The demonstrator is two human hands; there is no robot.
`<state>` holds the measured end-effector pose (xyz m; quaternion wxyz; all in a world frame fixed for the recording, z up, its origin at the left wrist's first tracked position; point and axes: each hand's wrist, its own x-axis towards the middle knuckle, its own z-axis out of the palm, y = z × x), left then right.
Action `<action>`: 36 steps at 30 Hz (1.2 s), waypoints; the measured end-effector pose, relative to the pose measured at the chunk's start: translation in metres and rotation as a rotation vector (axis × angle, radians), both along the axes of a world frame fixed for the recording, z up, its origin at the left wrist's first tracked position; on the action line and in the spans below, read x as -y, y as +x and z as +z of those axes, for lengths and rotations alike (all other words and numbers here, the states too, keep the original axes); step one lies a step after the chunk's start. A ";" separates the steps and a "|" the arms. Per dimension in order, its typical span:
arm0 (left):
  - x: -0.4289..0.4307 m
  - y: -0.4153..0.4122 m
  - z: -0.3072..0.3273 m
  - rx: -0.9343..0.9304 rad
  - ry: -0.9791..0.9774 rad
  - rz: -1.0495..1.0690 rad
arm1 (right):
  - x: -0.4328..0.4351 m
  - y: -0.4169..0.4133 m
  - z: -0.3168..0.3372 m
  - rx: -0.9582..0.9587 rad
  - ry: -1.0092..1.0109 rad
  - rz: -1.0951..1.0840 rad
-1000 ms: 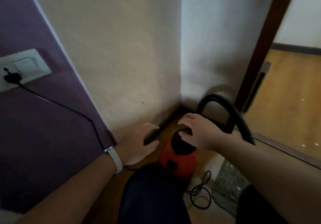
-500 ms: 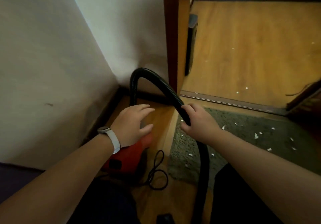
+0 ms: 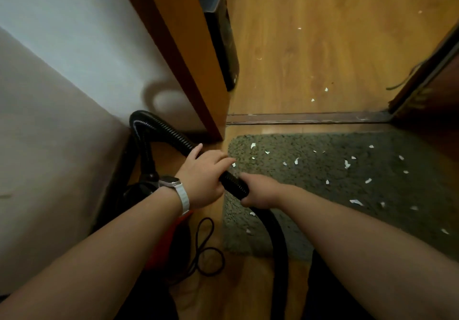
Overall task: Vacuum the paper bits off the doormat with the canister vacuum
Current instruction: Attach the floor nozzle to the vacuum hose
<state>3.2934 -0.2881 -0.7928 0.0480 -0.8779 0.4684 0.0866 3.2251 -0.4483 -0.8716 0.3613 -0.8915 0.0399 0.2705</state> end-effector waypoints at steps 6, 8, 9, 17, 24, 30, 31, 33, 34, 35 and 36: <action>0.035 -0.023 -0.026 0.264 0.162 -0.136 | 0.028 -0.011 0.004 0.014 0.195 0.008; 0.036 -0.018 -0.027 0.275 0.098 -0.163 | 0.027 -0.010 0.011 0.019 0.246 0.011; 0.034 -0.014 -0.026 0.274 0.081 -0.183 | 0.023 -0.007 0.016 0.026 0.272 0.008; -0.015 0.017 -0.005 0.250 -0.027 -0.141 | -0.026 0.017 0.037 0.019 0.503 -0.091; -0.039 0.046 0.012 0.176 -0.147 -0.048 | -0.014 -0.006 0.051 -0.062 0.452 -0.139; -0.019 0.057 0.022 0.070 -0.110 -0.101 | -0.021 -0.053 0.043 -0.135 0.214 -0.209; -0.019 0.057 0.027 0.073 -0.100 -0.108 | -0.023 -0.057 0.050 -0.120 0.208 -0.251; -0.019 0.054 0.038 0.152 -0.145 -0.171 | -0.029 -0.056 0.068 -0.053 0.205 -0.363; -0.018 0.050 0.043 0.203 -0.192 -0.219 | -0.033 -0.054 0.080 -0.006 0.218 -0.430; -0.016 0.042 0.047 0.248 -0.233 -0.264 | -0.036 -0.049 0.091 0.043 0.231 -0.482; -0.014 0.033 0.049 0.286 -0.269 -0.307 | -0.041 -0.043 0.101 0.084 0.238 -0.506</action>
